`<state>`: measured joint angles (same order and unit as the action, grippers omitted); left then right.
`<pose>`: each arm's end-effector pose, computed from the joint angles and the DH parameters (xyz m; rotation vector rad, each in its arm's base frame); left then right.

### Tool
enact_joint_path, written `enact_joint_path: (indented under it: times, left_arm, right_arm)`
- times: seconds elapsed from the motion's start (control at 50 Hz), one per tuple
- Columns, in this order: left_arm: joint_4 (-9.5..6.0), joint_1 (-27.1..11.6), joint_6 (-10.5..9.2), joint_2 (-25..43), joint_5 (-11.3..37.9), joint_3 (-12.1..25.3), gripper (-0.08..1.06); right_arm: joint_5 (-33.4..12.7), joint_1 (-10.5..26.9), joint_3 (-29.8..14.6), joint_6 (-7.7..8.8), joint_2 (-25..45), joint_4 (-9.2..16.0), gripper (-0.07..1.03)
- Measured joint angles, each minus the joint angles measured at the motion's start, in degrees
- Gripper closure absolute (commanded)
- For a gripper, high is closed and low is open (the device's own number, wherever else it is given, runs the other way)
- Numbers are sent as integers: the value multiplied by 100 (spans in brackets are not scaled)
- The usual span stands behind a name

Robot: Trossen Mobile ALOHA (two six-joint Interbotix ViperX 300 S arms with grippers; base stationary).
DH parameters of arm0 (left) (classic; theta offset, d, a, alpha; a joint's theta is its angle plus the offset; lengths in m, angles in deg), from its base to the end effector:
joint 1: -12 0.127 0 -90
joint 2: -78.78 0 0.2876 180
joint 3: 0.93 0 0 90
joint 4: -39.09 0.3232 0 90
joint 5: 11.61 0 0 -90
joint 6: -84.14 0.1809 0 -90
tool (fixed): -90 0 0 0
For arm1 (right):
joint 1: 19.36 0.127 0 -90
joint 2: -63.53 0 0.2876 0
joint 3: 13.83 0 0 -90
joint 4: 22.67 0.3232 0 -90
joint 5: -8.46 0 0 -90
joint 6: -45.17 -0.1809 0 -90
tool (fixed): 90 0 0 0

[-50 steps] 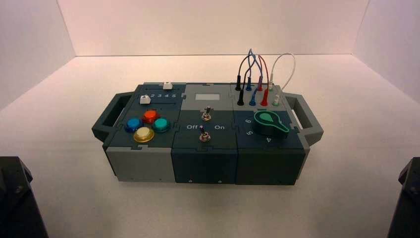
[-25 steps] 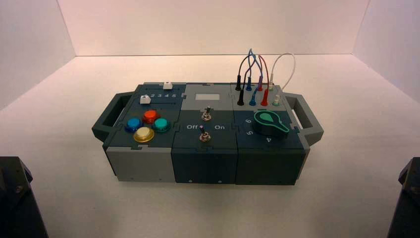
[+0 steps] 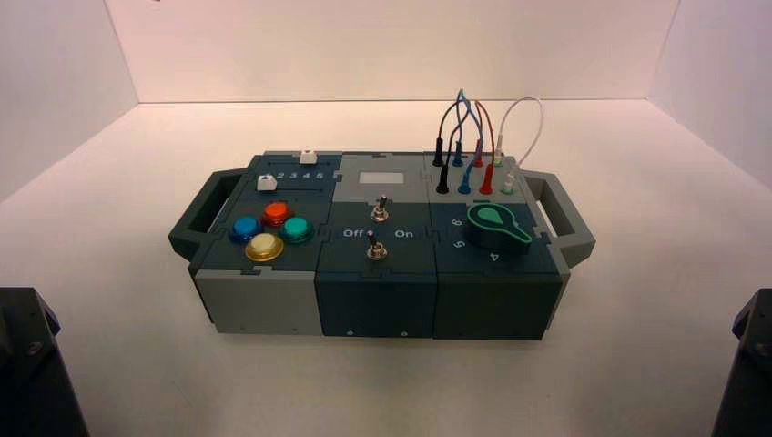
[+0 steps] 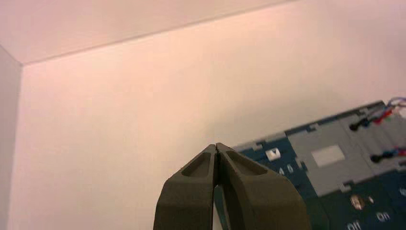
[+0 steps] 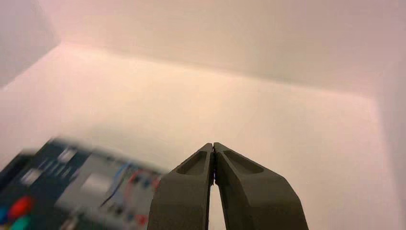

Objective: Push the green button with the left gripper.

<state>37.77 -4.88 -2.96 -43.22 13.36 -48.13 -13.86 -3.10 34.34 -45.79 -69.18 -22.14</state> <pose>0.2844 -0.0881 0.1695 0.1282 0.6923 -0.3021 0.2751 0.0809 0.2233 -0.0433 0.4852 0.2755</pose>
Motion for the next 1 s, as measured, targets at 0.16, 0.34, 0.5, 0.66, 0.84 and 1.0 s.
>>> enact_joint_path:
  times: [0.16, 0.34, 0.5, 0.66, 0.84, 1.0]
  left_arm:
    - [-9, -105, 0, 105, 220, 79, 100]
    - [-62, -958, -9, 738, 967, 536, 100]
    - [-123, -1529, -9, 1204, 1037, 694, 100]
    - [-141, -1978, -53, 1688, 1230, 791, 100]
    - [-149, -2294, -53, 2030, 1521, 800, 100]
    - [-158, -2575, -53, 2303, 1582, 800, 100]
  right_arm:
    - [-475, 439, -26, -18, 0, 149, 98]
    - [-1415, 1072, -26, 0, 88, 905, 98]
    - [-1714, 1354, -26, 9, 316, 1037, 98]
    - [-1731, 1441, -26, 9, 492, 1046, 98]
    - [-1731, 1450, -26, 44, 589, 1037, 98]
    - [-1723, 1441, -26, 44, 606, 1037, 98]
